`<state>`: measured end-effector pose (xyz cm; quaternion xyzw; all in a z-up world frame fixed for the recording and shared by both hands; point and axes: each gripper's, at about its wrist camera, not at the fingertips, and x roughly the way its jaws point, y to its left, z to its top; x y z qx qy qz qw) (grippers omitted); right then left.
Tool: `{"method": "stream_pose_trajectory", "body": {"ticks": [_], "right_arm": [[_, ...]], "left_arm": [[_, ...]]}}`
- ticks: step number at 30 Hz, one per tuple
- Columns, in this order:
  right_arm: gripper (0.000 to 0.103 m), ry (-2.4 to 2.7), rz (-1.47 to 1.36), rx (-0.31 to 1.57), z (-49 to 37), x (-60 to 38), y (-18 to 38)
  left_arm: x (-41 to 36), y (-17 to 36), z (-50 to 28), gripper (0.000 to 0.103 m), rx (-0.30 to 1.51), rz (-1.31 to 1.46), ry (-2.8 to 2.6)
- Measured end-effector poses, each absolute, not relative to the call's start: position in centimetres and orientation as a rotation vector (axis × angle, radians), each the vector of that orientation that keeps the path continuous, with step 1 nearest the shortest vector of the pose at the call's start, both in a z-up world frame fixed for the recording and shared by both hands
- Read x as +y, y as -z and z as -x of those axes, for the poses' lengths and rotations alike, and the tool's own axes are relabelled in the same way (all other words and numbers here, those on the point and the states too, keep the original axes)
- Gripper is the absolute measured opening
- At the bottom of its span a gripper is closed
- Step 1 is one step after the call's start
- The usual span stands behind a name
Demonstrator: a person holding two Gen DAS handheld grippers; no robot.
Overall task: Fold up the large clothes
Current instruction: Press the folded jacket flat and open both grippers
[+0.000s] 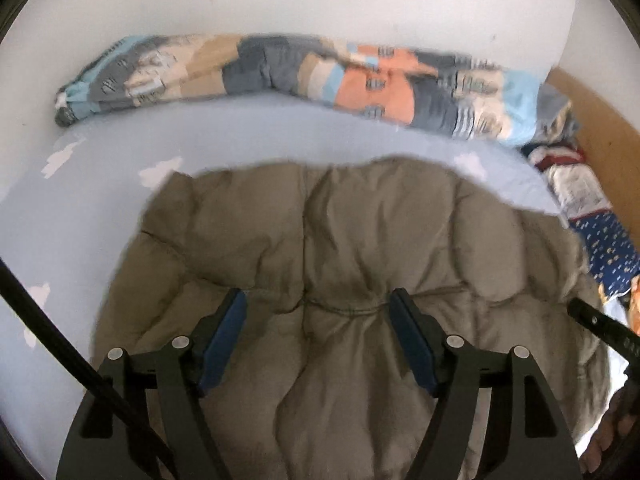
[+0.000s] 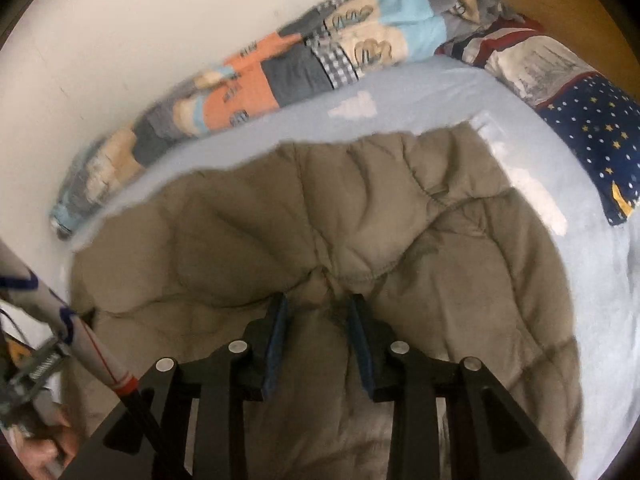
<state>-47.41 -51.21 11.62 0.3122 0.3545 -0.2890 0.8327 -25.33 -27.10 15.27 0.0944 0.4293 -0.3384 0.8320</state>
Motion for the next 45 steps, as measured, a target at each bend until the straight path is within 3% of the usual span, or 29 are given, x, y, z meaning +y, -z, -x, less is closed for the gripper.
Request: {"method": "stream_pose_trajectory", "body": {"ticks": [4, 8, 13, 18, 21, 26, 30, 37, 45], "right_arm": [[0.035, 0.645, -0.590, 0.726, 51.4, -49.2, -14.0], [0.035, 0.695, -0.627, 0.725, 56.3, -47.9, -14.3], [0.036, 0.741, -0.683, 0.756, 60.5, -46.0, -12.7], [0.037, 0.746, -0.773, 0.806, 60.3, -47.2, -10.0], [0.037, 0.767, -0.817, 0.823, 60.0, -47.6, -9.0], [0.038, 0.727, -0.568, 0.712, 57.8, -43.1, -13.4], [0.042, 0.605, -0.543, 0.762, 55.1, -39.8, -12.3], [0.049, 0.557, -0.528, 0.887, 52.0, -38.7, -9.0], [0.049, 0.552, -0.487, 0.753, 54.5, -37.0, -12.7]], "left_arm": [[-23.5, -18.5, 27.0, 0.073, 0.818, -0.200, 0.685], [-19.1, -20.1, 27.9, 0.073, 0.835, -0.180, 0.668], [-15.4, -16.6, 28.5, 0.073, 0.959, -0.202, 0.607], [-16.1, -11.2, 26.8, 0.073, 1.122, -0.255, 0.572], [-16.1, -11.6, 27.2, 0.073, 1.080, -0.251, 0.564], [-15.6, -13.9, 30.9, 0.073, 0.950, -0.204, 0.588], [-17.8, -13.9, 35.1, 0.073, 0.888, -0.260, 0.654], [-20.2, -11.2, 35.9, 0.078, 0.938, -0.330, 0.653], [-19.8, -12.0, 36.4, 0.079, 0.904, -0.317, 0.643]]}}
